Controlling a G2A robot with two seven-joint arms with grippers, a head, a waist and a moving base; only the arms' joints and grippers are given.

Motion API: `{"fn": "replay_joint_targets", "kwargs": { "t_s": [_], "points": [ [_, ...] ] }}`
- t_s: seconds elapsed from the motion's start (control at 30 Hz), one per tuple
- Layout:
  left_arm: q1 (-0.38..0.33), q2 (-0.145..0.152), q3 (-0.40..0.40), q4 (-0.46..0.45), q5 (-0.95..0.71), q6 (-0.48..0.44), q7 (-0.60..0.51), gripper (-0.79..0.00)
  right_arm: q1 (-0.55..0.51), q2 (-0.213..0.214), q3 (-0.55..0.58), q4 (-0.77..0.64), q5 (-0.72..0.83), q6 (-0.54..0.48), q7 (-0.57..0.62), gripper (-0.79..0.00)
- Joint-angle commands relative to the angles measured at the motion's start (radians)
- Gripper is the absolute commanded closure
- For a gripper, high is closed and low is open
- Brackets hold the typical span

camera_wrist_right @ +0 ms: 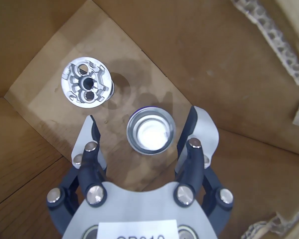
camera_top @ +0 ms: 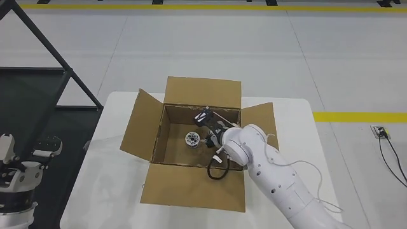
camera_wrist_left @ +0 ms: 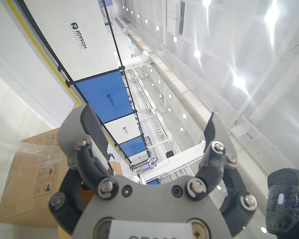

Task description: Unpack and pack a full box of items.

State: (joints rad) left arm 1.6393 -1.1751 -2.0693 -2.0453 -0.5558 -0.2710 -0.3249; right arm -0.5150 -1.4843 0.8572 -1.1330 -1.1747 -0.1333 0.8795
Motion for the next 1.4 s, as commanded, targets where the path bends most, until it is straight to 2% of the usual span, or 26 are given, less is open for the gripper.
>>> {"fn": "replay_joint_targets", "kwargs": {
  "t_s": [0.0, 0.23, 0.43, 0.57, 0.93, 1.03, 1.17, 1.37],
  "points": [
    [0.000, 0.000, 0.000, 0.000, 0.000, 0.000, 0.000, -0.785, -0.025, 0.009, 0.025, -0.058, -0.005, -0.005, -0.002, -0.785],
    [0.000, 0.000, 0.000, 0.000, 0.000, 0.000, 0.000, -0.785, -0.197, 0.059, 0.169, -0.379, -0.014, -0.068, -0.004, -0.785],
    [0.008, 0.001, 0.011, -0.013, 0.021, 0.006, -0.038, -0.785, -0.351, 0.090, 0.304, -0.589, 0.124, -0.194, -0.096, -0.785],
    [0.051, 0.008, 0.013, -0.022, 0.152, -0.028, -0.188, -0.785, -0.355, 0.091, 0.310, -0.594, 0.122, -0.199, -0.095, -0.785],
    [0.051, 0.008, 0.013, -0.022, 0.152, -0.028, -0.188, -0.785, -0.355, 0.091, 0.310, -0.594, 0.122, -0.199, -0.095, -0.785],
    [0.051, 0.007, 0.007, -0.023, 0.141, -0.033, -0.166, -0.785, -0.368, 0.092, 0.311, -0.588, 0.144, -0.201, -0.131, -0.785],
    [0.023, 0.009, 0.023, -0.007, 0.167, 0.050, -0.136, -0.785, -0.369, 0.093, 0.355, -0.591, 0.248, -0.184, -0.170, -0.785],
    [-0.087, 0.024, 0.087, 0.038, 0.234, 0.174, -0.211, -0.785, -0.418, 0.110, 0.516, -0.643, 0.480, -0.173, -0.173, -0.785]
  ]
}}
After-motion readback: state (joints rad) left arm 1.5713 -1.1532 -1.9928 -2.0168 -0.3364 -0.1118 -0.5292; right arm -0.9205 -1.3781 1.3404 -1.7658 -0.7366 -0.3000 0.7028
